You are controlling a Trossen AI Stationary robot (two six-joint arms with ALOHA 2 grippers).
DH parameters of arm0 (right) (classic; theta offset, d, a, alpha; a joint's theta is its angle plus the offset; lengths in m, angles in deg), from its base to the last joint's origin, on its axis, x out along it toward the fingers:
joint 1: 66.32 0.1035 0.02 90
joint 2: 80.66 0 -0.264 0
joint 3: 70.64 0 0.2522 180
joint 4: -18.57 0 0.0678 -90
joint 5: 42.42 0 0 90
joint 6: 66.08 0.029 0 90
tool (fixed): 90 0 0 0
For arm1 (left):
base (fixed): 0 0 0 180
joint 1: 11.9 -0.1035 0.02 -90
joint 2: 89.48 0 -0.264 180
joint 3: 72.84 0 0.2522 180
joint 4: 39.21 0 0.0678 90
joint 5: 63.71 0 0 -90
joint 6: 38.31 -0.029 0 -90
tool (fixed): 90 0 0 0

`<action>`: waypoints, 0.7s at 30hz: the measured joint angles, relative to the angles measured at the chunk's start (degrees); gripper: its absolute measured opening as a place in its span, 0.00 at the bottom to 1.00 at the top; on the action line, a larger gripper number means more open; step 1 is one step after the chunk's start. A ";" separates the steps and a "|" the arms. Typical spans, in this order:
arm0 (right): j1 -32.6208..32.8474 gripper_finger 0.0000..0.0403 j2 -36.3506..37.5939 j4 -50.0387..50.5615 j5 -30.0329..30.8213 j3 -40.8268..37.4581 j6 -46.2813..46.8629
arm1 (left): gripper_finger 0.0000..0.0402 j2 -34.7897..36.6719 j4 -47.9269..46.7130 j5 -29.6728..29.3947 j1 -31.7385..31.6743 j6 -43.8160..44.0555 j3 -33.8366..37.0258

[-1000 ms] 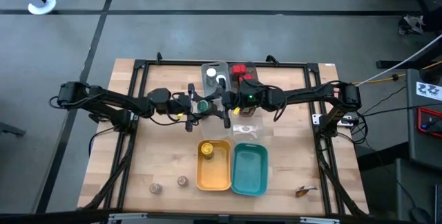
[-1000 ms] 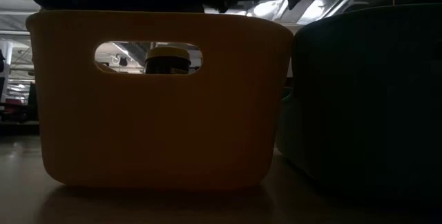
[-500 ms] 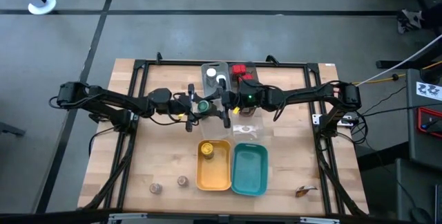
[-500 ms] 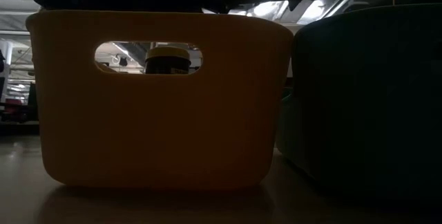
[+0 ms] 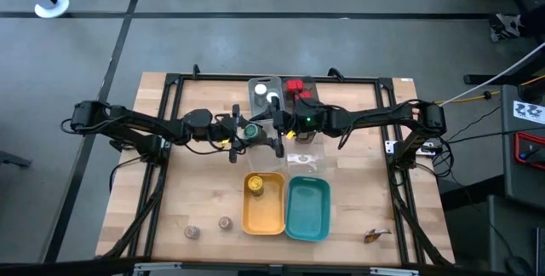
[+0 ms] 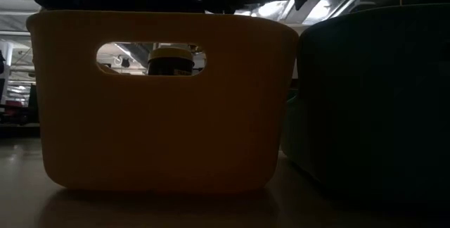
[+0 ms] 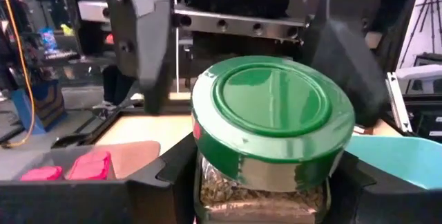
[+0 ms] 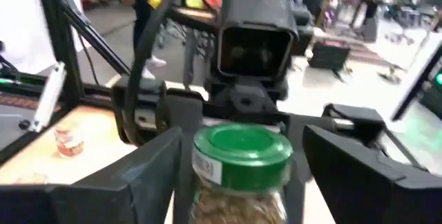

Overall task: Sort spices by type
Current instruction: Put the green seasoning bottle into the left transparent bin

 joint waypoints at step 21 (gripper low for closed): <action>-3.15 0.76 11.50 19.31 7.80 0.07 -0.04 | 0.47 -21.24 5.68 -0.03 0.53 0.85 -5.40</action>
